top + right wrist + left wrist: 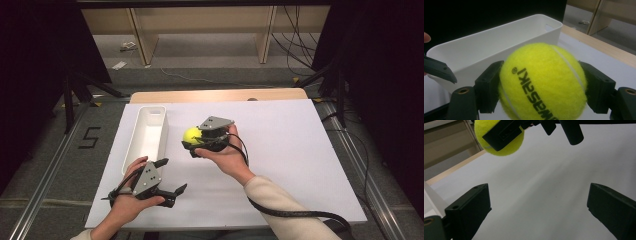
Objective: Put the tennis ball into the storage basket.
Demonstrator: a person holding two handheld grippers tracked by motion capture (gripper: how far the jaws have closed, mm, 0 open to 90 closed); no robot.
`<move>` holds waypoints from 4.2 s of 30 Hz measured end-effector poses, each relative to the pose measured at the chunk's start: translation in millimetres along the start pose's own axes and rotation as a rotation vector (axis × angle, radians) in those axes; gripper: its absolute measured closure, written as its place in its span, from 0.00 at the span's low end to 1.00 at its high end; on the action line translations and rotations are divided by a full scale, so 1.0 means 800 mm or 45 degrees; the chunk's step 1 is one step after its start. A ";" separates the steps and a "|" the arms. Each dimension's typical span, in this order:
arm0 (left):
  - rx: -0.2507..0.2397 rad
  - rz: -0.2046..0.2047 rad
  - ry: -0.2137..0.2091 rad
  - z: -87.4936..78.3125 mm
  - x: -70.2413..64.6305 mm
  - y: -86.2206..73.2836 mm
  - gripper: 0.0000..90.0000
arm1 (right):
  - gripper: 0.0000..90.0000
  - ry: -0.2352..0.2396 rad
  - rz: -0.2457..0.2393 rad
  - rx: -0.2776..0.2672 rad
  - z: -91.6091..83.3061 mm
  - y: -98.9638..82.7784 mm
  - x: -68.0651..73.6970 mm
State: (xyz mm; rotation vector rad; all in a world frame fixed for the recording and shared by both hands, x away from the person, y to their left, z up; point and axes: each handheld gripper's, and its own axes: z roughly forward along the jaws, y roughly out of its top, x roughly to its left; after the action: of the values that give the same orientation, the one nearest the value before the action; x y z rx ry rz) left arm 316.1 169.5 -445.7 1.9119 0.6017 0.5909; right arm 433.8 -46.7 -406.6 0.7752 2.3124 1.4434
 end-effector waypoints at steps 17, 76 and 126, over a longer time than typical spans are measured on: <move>0.000 0.004 -0.002 0.000 0.001 0.000 0.05 | 0.30 0.006 -0.002 -0.014 0.005 0.007 0.003; 0.004 0.011 -0.017 -0.001 -0.001 0.000 0.05 | 0.30 0.031 -0.017 0.004 0.035 0.029 0.014; 0.015 0.021 -0.024 -0.001 -0.002 0.000 0.05 | 0.30 0.040 -0.026 0.013 0.054 0.044 0.021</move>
State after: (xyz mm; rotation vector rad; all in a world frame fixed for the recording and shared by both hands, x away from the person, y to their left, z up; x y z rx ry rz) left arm 314.8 169.0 -445.8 1.9329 0.5787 0.5808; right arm 452.6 6.8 -394.3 0.7348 2.3458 1.4459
